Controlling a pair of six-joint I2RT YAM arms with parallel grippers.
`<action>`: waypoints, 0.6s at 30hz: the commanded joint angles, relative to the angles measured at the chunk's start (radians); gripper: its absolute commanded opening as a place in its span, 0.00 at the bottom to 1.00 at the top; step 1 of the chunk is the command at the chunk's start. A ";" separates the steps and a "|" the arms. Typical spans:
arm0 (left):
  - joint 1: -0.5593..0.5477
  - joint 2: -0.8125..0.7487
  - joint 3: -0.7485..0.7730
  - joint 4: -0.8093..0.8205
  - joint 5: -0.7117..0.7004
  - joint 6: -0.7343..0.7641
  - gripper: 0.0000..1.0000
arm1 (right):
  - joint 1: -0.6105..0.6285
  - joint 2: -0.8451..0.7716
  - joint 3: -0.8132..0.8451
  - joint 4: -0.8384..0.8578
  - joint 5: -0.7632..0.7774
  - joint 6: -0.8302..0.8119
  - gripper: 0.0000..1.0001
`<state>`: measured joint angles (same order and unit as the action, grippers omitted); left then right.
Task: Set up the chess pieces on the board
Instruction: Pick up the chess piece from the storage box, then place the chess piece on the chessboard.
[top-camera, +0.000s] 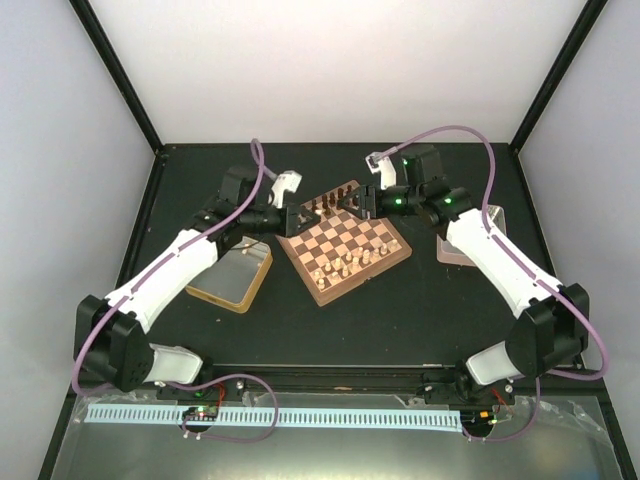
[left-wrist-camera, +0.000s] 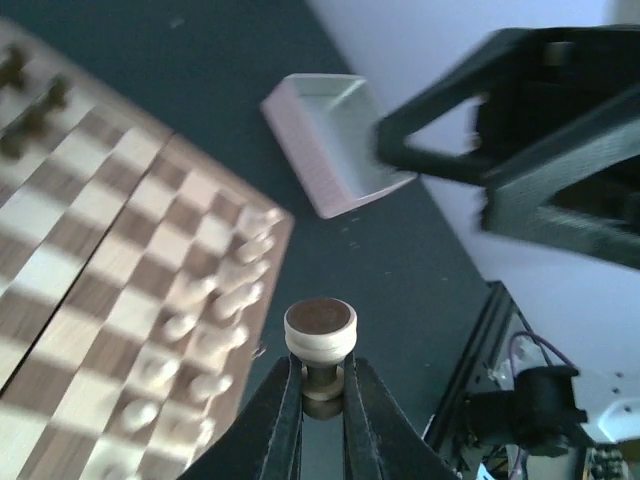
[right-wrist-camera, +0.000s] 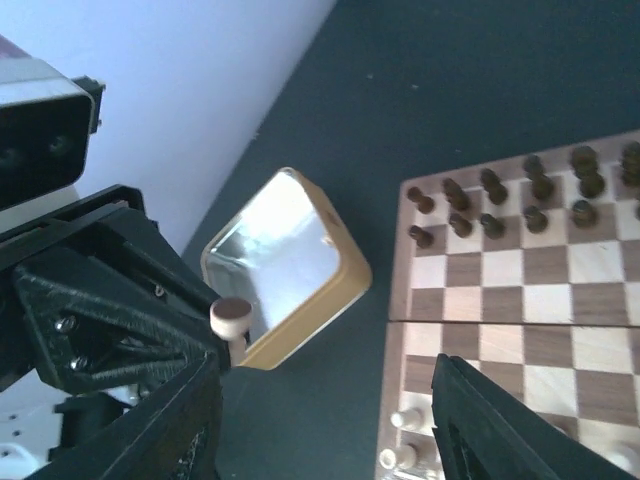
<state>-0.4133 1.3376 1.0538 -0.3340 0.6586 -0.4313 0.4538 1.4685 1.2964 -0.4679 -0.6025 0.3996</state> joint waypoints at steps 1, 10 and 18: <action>-0.059 0.035 0.094 0.105 0.119 0.102 0.02 | 0.002 -0.026 0.040 0.013 -0.115 -0.003 0.59; -0.133 0.111 0.170 0.122 0.145 0.134 0.01 | 0.002 -0.026 0.057 -0.098 -0.155 -0.040 0.52; -0.143 0.102 0.170 0.151 0.119 0.129 0.01 | 0.001 -0.014 0.051 -0.150 -0.188 -0.056 0.28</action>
<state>-0.5480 1.4483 1.1767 -0.2359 0.7712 -0.3244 0.4538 1.4578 1.3338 -0.5751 -0.7441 0.3584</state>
